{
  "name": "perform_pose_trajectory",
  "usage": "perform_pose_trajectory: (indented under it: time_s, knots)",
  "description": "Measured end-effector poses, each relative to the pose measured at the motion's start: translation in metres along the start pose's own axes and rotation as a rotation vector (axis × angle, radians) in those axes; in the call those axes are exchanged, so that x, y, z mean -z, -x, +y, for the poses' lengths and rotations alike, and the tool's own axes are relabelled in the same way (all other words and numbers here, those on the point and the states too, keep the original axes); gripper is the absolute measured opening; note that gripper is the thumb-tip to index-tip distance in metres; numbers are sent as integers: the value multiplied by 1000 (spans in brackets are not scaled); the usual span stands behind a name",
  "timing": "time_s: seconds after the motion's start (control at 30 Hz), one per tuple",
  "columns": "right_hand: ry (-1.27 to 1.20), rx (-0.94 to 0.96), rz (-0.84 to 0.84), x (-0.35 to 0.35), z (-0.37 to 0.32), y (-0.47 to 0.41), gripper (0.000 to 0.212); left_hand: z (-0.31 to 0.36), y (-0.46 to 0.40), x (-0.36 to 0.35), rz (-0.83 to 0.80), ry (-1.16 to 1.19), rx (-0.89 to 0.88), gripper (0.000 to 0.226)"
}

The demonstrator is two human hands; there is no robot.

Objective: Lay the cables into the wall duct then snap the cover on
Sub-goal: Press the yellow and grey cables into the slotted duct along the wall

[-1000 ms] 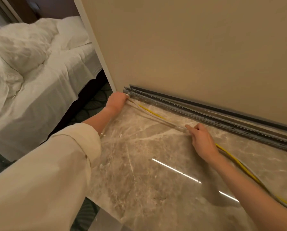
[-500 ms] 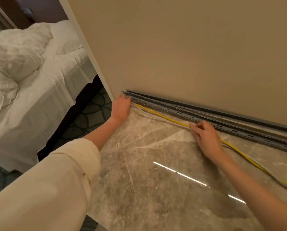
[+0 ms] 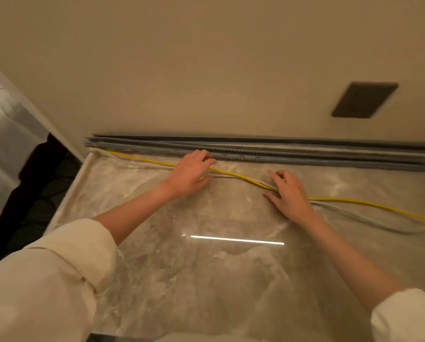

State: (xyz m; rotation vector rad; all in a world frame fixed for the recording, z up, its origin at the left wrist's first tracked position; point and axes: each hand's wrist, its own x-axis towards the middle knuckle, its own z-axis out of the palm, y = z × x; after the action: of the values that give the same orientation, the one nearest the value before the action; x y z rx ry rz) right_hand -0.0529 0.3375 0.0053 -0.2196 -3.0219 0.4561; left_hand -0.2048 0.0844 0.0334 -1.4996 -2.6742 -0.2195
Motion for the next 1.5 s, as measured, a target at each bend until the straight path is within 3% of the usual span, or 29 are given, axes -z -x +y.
perform_pose_trajectory:
  time_s: [0.27, 0.47, 0.7, 0.93, 1.27, 1.5]
  knots:
    - [128, -129, -15, 39, 94, 63, 56, 115, -73, -22, -120, 109, -160, 43]
    - [183, -168, -63, 61, 154, 91, 52, 173, -102, -38, -166, 143, -151, 42]
    - [80, -171, -207, 88, 198, 96, 53, 197, -120, -48, -198, 135, -135, 25]
    - [60, -169, -334, 98, 216, 77, 24, 191, -120, -51, -219, 150, -35, 23]
    - [281, -71, -166, 120, 234, 34, 28, 181, -141, -43, -207, 61, 156, 19]
    - [357, -30, -13, 122, 253, 11, 29, 175, -165, -43, -77, -32, 192, 17]
